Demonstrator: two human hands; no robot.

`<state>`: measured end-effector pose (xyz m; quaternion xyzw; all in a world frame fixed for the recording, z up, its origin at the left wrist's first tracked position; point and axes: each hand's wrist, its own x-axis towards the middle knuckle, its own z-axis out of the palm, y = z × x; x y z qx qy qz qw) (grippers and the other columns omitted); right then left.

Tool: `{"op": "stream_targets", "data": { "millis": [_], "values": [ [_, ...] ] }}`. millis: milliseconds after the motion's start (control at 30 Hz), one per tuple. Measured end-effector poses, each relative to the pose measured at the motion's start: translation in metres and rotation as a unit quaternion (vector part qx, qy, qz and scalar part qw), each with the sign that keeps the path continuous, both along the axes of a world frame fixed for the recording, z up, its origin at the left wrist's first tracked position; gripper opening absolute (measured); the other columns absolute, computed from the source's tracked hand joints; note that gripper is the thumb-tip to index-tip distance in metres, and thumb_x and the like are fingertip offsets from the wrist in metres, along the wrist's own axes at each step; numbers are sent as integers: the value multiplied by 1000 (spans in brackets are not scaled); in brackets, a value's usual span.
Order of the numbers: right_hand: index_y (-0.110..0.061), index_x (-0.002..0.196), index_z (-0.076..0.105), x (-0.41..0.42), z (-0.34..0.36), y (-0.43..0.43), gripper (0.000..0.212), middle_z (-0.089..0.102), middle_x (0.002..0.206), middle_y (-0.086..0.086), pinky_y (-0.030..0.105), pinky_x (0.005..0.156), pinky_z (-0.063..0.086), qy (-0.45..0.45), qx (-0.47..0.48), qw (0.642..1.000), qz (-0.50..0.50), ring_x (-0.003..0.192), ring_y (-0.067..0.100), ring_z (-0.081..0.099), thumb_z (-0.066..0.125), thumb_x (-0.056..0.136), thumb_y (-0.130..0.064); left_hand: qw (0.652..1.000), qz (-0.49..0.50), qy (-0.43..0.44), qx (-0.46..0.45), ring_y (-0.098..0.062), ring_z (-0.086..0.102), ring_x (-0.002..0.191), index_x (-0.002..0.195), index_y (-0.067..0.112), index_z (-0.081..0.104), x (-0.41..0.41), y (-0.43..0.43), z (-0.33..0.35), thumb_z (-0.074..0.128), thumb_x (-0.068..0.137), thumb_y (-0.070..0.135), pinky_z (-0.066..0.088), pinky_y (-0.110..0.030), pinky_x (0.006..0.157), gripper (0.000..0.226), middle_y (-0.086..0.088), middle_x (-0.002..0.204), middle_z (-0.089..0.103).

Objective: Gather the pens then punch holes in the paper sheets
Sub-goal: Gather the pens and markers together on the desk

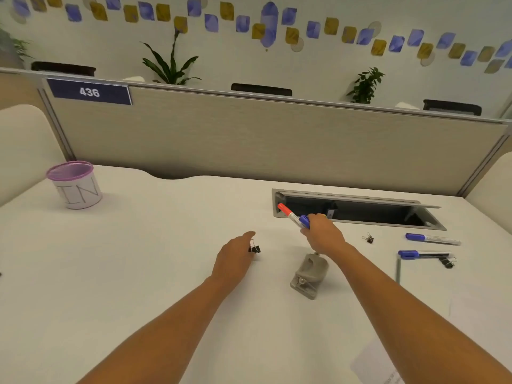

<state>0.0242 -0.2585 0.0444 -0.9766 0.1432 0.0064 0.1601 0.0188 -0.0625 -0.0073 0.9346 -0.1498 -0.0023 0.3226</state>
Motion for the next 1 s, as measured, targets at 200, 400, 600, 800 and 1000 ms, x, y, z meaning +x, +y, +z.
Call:
{"op": "stream_targets", "data": {
  "millis": [200,400,600,800,1000],
  "values": [
    [-4,122,49,-5,8,109,35,56,117,15,29,75,37,22,89,993,80,88,22,49,53,93,-24,998,63,-8,-5,-21,54,110,131,17,49,-31,100,-8,48,90,5,39,-26,94,42,-3,120,59],
    [-10,90,43,-30,-21,232,16,46,92,7,28,68,35,118,200,964,130,78,21,45,50,93,-24,991,129,-35,14,-20,56,106,126,19,53,-57,204,-4,52,89,6,42,-29,91,39,-1,114,63],
    [-10,87,43,-43,-31,324,16,50,90,12,24,58,39,152,339,923,99,57,14,42,55,89,-20,981,162,-42,94,-18,56,109,126,23,52,-86,303,-5,52,90,10,39,-30,94,38,3,114,65],
    [-9,93,45,-43,-33,386,24,49,90,7,24,59,40,148,399,903,62,79,22,48,63,85,-23,973,181,-52,134,-19,59,108,128,20,55,-100,371,-4,56,89,11,42,-29,93,40,-2,115,66],
    [-9,83,48,-43,-37,440,24,52,80,6,21,48,42,131,449,883,46,60,12,46,66,83,-24,960,175,-119,186,-31,61,109,118,9,63,-111,403,-3,72,73,2,48,-43,81,46,-11,115,65]
  ]
}}
